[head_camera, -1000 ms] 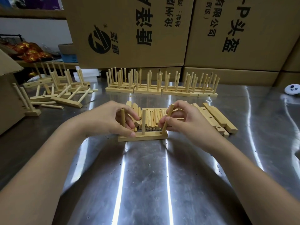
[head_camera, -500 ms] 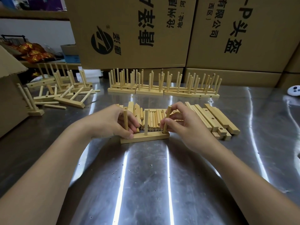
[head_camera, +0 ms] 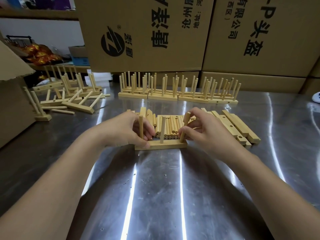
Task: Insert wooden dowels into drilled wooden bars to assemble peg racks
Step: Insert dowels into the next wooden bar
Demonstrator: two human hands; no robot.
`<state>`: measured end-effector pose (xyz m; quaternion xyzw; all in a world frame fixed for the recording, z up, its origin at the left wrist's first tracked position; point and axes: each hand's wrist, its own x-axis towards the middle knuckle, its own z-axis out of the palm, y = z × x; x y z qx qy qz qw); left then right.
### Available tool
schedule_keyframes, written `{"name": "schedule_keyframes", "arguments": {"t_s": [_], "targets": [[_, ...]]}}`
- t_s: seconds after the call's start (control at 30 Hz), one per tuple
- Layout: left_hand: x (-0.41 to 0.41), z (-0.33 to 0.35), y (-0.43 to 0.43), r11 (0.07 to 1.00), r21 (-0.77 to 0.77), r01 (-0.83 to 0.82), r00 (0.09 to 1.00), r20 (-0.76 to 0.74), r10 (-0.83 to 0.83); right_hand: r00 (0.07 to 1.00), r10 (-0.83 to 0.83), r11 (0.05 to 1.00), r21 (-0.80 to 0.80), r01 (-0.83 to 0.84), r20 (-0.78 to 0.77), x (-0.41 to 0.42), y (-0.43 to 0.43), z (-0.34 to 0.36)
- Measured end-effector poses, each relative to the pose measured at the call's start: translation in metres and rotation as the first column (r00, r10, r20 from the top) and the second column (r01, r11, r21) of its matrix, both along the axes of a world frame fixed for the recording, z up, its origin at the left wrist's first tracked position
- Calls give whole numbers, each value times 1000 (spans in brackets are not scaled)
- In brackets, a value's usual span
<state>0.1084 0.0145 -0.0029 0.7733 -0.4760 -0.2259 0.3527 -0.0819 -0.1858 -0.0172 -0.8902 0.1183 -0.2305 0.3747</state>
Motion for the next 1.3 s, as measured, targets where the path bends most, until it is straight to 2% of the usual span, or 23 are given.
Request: {"name": "schedule_keyframes", "arguments": {"t_s": [0.27,0.37,0.6,0.67,0.77,0.9,1.1,1.3], "targets": [[2,-3,-3,999,40,-30,996,88,26,1000,4,988,-155,-8,-20,1,-3,2],[2,-4,-3,999,38,-32,995,94,28,999,-18,987,-160,13,-29,0,0,1],[-2,-6,-9,1000,30,1,991,132,-5,998,-65,998,-16,66,15,-3,2,-9],[-3,-6,-10,1000,27,11,990,138,-14,995,-49,992,124,38,83,0,6,-9],[-7,-7,-12,999,19,32,991,126,-34,977,-32,914,401,-57,211,10,15,-8],[-11,-8,-13,999,15,38,991,125,-39,973,-57,811,580,-85,223,19,21,-11],[-11,-7,-15,999,26,34,992,120,-37,969,-107,751,657,-69,224,21,16,-13],[-13,-7,-13,999,28,37,994,97,-39,971,-57,803,589,-92,230,25,16,-15]]}}
